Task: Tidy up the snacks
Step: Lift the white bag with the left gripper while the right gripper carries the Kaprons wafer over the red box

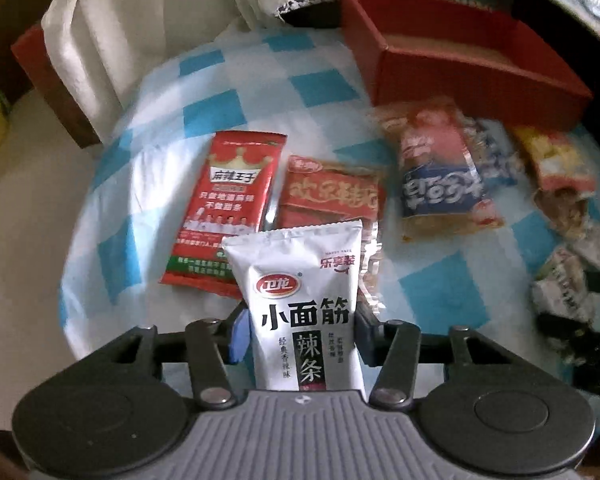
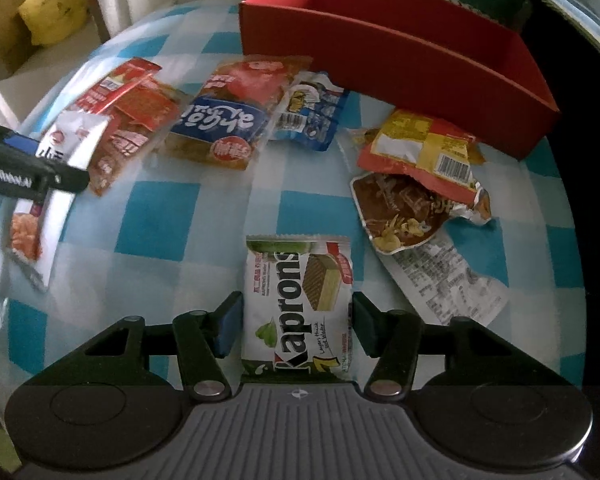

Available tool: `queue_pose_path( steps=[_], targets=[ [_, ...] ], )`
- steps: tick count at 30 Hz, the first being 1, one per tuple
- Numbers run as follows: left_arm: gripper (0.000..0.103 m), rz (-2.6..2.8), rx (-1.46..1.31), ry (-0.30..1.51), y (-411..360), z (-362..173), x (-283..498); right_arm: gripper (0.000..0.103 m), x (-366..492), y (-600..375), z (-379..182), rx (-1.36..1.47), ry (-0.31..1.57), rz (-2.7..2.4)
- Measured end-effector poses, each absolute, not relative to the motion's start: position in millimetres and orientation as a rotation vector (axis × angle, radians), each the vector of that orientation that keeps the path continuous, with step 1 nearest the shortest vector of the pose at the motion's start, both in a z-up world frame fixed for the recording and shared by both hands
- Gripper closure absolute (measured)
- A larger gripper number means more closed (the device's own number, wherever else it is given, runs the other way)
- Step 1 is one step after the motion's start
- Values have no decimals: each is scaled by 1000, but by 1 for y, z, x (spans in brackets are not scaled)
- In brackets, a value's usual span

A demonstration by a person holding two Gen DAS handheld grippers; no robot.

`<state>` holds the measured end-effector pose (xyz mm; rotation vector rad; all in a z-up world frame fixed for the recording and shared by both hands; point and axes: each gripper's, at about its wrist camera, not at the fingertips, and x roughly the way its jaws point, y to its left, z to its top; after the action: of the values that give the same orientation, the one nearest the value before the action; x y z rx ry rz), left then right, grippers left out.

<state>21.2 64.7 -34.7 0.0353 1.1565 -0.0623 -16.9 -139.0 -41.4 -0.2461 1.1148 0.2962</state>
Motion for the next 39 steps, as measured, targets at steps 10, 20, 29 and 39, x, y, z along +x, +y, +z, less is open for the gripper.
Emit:
queue_pose_path(
  steps=[10, 20, 29, 39],
  targets=[
    [29, -42, 49, 1203, 62, -38, 15, 39, -14, -136, -47, -241, 1127, 286],
    [47, 63, -36, 1242, 63, -56, 3, 38, -13, -136, -50, -262, 1129, 297],
    [68, 3, -38, 1200, 49, -38, 3, 39, -20, -135, -35, -255, 1070, 313],
    [68, -121, -98, 1059, 32, 5, 12, 39, -15, -141, 5, -137, 984, 309]
  ],
)
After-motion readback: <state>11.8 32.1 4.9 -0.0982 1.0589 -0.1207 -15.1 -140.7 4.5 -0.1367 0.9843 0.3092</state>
